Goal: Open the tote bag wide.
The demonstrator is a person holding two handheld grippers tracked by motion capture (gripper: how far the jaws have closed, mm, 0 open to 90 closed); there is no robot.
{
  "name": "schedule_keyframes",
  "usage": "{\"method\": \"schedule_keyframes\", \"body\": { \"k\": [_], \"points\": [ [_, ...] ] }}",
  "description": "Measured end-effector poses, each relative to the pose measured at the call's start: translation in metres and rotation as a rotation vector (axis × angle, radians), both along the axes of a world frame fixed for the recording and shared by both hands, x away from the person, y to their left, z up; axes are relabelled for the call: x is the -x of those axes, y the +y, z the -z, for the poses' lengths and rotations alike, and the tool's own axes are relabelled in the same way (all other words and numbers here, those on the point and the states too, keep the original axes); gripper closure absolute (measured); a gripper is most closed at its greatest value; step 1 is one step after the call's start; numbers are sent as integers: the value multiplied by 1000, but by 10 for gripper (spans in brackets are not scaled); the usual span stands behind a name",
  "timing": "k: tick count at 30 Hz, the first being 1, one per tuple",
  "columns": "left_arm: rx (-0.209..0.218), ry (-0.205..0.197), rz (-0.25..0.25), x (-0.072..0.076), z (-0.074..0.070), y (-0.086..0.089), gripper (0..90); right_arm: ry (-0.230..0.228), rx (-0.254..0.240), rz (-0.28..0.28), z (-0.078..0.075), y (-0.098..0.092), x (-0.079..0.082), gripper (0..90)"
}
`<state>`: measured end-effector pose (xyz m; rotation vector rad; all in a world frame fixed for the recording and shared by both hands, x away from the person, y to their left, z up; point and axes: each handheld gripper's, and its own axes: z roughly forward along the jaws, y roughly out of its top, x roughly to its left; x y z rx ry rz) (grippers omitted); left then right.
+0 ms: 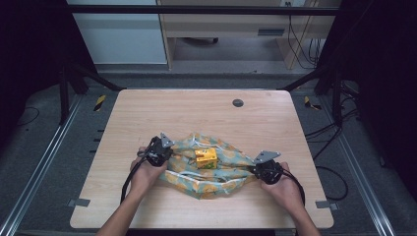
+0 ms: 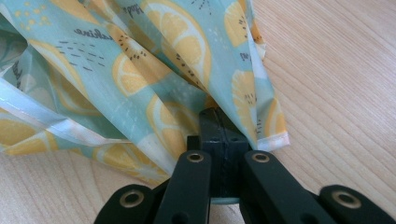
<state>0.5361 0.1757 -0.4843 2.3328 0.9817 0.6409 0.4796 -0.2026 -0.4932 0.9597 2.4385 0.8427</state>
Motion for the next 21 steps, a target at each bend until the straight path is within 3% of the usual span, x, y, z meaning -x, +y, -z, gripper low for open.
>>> {"method": "schedule_keyframes", "body": {
  "k": [16, 19, 21],
  "points": [
    [12, -8, -7, 4, 2, 4, 900, -5, -7, 7, 1, -2, -1, 900],
    [64, -24, -12, 9, -5, 6, 900, -17, -24, 14, -2, -1, 1, 900],
    [115, -47, 12, 14, -12, 9, 900, -49, -84, 12, -10, -2, 5, 900]
  ]
}}
